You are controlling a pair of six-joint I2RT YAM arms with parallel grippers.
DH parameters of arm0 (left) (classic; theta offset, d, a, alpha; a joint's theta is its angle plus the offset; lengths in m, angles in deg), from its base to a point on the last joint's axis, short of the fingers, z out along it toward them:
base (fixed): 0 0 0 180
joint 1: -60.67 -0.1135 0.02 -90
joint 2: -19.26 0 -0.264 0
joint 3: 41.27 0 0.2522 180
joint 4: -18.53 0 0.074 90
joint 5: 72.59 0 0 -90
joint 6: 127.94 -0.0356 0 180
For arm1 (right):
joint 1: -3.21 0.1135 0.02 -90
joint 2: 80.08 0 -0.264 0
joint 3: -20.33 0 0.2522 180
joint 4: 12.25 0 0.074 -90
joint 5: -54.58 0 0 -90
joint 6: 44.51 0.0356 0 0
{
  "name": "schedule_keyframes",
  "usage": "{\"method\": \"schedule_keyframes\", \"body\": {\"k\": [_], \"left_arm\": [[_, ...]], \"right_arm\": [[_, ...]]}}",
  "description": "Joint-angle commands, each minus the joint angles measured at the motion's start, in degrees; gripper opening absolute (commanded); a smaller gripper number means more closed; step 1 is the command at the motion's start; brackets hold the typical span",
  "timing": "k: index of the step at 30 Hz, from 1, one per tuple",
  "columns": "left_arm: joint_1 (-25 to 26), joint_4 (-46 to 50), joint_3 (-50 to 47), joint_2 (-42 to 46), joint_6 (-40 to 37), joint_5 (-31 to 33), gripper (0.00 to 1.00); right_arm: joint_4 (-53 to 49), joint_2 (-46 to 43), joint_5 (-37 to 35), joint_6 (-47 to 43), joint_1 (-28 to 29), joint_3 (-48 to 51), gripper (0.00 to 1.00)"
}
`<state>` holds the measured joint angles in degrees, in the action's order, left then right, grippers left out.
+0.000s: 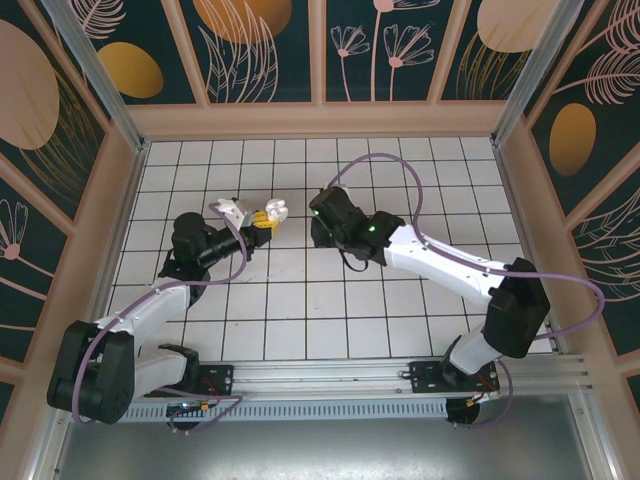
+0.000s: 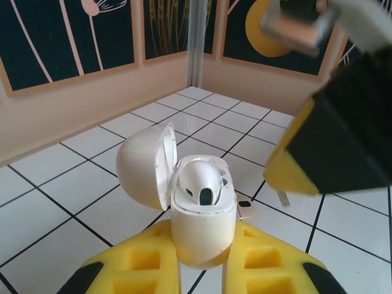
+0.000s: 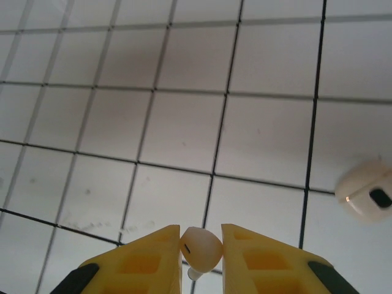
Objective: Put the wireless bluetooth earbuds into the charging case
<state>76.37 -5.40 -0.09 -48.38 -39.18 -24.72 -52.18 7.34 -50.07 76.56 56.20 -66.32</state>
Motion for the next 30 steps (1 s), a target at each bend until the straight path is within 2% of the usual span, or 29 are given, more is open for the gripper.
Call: {"method": "schedule_keyframes", "body": {"k": [1,11,30], "left_arm": [[0.12,-1.83,1.55,0.16,-3.81,-2.98,0.09],[0.12,-2.19,2.85,-0.63,-0.12,-3.07,0.09],[0.12,-2.0,5.13,-2.17,2.64,-3.37,0.09]], "right_arm": [[6.83,-3.08,-2.01,-9.28,0.34,-1.44,0.21],[15.6,-2.39,3.11,-18.42,0.97,-4.42,0.21],[18.2,2.9,6.39,-22.05,1.51,-8.81,0.21]]}}
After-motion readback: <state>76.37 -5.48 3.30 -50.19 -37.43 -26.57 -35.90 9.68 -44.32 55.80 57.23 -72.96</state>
